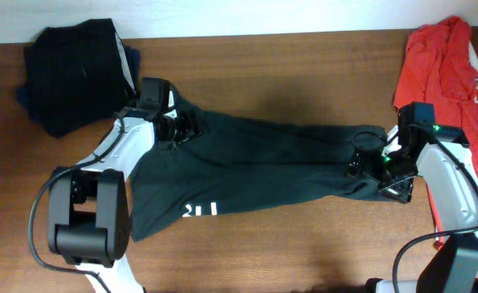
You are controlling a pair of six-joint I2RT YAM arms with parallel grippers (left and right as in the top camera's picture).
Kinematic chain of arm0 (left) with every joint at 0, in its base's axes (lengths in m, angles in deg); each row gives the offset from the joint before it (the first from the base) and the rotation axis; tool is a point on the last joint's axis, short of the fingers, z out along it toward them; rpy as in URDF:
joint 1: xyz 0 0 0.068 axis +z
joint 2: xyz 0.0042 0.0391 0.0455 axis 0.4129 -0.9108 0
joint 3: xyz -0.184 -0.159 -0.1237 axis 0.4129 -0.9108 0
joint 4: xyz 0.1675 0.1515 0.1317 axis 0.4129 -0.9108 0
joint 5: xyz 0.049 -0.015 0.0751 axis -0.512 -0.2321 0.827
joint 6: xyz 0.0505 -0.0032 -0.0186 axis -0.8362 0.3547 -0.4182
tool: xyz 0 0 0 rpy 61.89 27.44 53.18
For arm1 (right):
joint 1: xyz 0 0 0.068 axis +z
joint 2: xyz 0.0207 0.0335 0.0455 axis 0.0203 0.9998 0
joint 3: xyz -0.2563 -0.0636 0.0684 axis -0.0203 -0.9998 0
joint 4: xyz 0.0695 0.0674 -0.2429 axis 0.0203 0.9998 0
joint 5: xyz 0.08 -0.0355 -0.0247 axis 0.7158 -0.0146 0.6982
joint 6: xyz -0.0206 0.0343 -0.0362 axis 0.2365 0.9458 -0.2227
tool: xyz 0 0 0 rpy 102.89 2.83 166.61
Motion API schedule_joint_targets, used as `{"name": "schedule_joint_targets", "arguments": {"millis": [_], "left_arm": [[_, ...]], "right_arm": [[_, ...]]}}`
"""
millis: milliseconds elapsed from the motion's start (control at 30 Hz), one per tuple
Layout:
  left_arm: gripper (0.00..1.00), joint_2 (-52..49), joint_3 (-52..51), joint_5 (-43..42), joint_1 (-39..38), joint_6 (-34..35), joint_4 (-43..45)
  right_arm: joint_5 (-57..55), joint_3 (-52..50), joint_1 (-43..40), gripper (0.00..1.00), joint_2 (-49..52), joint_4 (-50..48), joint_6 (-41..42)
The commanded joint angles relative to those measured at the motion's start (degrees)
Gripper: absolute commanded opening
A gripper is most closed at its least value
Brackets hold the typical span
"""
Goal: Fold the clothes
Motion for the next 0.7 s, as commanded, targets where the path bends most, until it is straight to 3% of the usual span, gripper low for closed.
{"name": "schedule_joint_targets", "arguments": {"millis": [0,167,400,500,633,667], "left_arm": [[0.71,-2.6,0.3,2.5,0.2,8.8,-0.2],[0.71,-3.3,0.3,4.9,0.2,9.3,3.2],[0.57,-7.0,0.3,4.9,0.2,9.3,5.1],[0.29,-7.5,0.3,5.1,0.2,9.3,6.1],[0.12,-7.5,0.3,5.1,0.2,9.3,6.5],[0.01,-7.5,0.3,5.1,0.2,9.3,6.5]], "right_arm": [[-0.7,-0.2,0.5,1.0,0.2,0.0,-0.2],[-0.7,-0.2,0.5,0.99,0.2,0.0,-1.3],[-0.7,-0.2,0.5,1.0,0.2,0.0,-1.3],[-0.7,-0.2,0.5,1.0,0.2,-0.4,-1.3],[-0.7,0.1,0.4,1.0,0.2,-3.0,-1.0],[-0.7,1.3,0.4,1.0,0.2,-3.5,-1.0]]}}
